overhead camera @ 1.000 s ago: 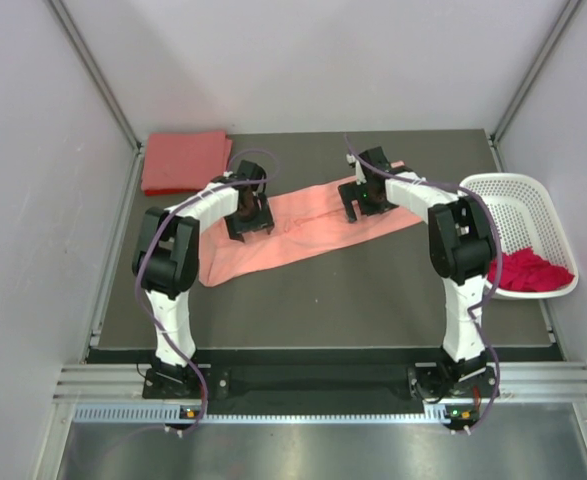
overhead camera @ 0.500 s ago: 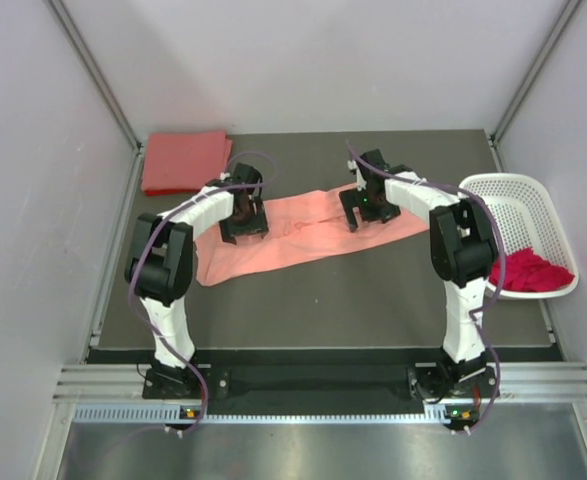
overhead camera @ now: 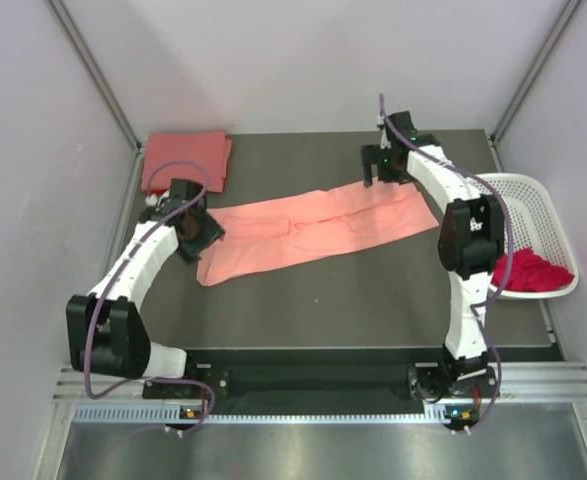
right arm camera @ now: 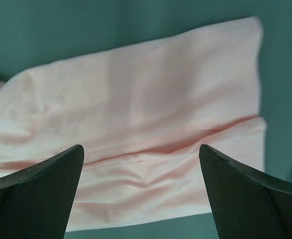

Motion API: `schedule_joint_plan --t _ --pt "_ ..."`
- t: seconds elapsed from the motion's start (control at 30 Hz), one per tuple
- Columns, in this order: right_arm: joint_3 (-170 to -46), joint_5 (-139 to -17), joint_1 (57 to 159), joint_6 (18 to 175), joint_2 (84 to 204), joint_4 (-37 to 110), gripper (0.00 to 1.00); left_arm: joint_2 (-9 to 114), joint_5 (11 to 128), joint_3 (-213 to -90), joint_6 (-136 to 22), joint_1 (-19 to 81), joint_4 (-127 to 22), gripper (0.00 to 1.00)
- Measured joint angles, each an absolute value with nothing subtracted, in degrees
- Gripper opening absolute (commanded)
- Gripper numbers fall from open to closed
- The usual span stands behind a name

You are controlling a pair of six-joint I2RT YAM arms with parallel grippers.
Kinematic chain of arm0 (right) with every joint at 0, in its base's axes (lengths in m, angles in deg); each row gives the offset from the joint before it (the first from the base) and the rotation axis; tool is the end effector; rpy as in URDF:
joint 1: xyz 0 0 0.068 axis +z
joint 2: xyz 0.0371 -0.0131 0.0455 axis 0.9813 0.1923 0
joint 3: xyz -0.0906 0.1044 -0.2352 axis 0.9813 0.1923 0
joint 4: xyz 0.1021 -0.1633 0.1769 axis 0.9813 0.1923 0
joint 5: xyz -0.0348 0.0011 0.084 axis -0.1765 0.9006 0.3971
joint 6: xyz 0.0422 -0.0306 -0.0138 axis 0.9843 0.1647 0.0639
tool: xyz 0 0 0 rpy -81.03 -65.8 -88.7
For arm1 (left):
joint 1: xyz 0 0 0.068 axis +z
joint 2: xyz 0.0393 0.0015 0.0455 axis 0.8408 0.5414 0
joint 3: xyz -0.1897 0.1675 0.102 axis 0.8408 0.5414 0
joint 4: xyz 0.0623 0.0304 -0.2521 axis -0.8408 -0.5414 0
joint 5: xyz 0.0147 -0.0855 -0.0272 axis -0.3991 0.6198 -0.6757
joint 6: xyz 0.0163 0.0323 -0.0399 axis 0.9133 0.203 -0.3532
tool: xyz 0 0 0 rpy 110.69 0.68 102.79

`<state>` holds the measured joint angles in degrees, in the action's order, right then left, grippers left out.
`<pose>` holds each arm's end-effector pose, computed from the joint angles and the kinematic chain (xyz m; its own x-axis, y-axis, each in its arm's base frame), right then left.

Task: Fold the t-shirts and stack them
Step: Fold the tshirt

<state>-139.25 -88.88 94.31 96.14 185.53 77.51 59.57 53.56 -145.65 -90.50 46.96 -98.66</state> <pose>0.4570 0.1239 0.2362 -0.8325 -0.1097 -0.5431 -0.1439 0.9894 0.0208 0.2874 -0.0472 0.2714 -0.6808 -0.5885 -0.4361 -0.5252 0.8072 -0.2695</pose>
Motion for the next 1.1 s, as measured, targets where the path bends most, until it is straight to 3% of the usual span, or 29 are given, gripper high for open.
schedule_joint_plan --t 0.27,0.77,1.1 --pt "-146.71 -85.71 89.48 93.48 188.13 77.82 1.00 46.41 55.35 -123.42 -105.78 51.99 -99.27 0.73" --pt "-149.59 -79.70 83.93 93.15 195.19 74.67 1.00 47.59 57.30 -122.33 -110.30 52.21 -95.82 0.68" --pt "-149.24 -78.69 82.16 92.30 196.99 69.95 0.82 47.50 57.25 -120.21 -111.50 52.21 -95.93 0.63"
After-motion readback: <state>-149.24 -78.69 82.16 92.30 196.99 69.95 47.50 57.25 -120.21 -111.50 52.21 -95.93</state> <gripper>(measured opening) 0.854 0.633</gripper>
